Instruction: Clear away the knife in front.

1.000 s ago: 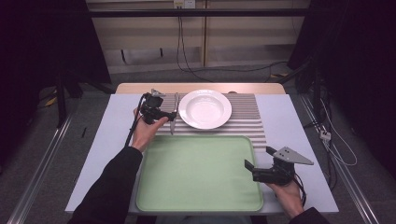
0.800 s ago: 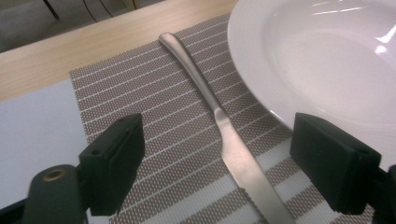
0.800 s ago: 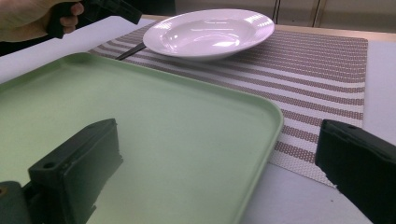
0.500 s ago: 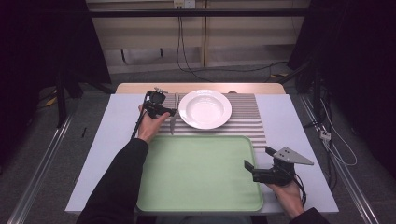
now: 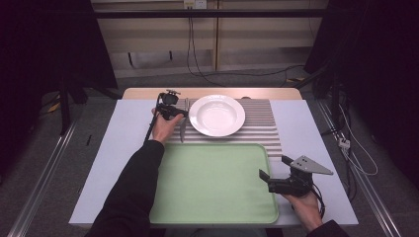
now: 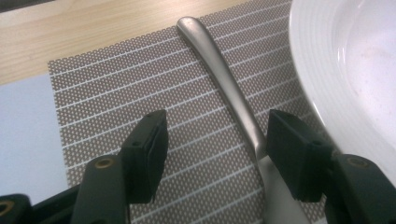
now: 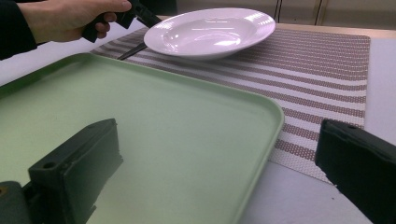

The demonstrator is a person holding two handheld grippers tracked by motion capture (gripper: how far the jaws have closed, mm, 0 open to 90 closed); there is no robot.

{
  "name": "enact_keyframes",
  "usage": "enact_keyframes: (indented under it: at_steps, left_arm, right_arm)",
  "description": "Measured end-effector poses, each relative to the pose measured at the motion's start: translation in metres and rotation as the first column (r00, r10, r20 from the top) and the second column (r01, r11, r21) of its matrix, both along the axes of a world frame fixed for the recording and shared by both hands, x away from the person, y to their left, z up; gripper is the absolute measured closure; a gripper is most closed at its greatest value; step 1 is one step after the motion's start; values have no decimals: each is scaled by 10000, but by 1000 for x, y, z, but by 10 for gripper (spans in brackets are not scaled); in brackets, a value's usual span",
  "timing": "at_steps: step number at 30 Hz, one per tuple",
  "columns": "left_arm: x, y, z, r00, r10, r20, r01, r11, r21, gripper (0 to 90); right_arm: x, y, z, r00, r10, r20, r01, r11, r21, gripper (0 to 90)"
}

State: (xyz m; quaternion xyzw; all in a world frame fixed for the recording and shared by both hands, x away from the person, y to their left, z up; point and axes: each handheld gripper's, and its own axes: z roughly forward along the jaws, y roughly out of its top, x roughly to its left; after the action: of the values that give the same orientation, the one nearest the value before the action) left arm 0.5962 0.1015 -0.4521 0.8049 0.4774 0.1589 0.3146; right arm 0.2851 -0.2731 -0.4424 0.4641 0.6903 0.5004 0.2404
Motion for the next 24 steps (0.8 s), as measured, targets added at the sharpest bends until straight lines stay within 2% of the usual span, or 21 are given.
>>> enact_keyframes:
  at_steps: [3, 12, 14, 15, 17, 20, 22, 24]
  left_arm:
    - [3, -1, 0, 9995, 317, -94, -319, 9991, -279, 439]
    - [7, -3, 1, 9988, 264, -402, -287, 9978, -597, 497]
    - [7, -4, 1, 9991, 169, -387, -189, 9985, -519, 510]
    - [8, -6, -1, 9984, 211, -524, -233, 9989, -415, 516]
    - [8, -6, -3, 9972, 357, -663, -401, 9971, -653, 518]
    - [8, -9, -3, 9975, 318, -626, -358, 9974, -622, 595]
    - [8, -14, -1, 9974, 103, -717, -132, 9991, -400, 664]
    - [8, -15, -1, 9969, 89, -782, -122, 9990, -419, 689]
  right_arm:
    - [0, 0, 0, 10000, 20, -63, -19, 10000, 63, 0]
    - [0, 0, 0, 10000, 20, -61, -19, 10000, 77, 0]
    - [0, 0, 0, 10000, 24, -54, -23, 10000, 70, 0]
    - [0, 0, 0, 10000, 24, -45, -23, 10000, 71, 0]
    - [1, 0, 0, 10000, -7, -59, 7, 10000, 57, 0]
    - [0, 0, 0, 10000, -24, -28, 24, 10000, 65, 0]
    - [0, -1, 0, 10000, -35, -22, 35, 10000, 68, 0]
    - [0, -1, 0, 10000, -41, -24, 41, 10000, 65, 0]
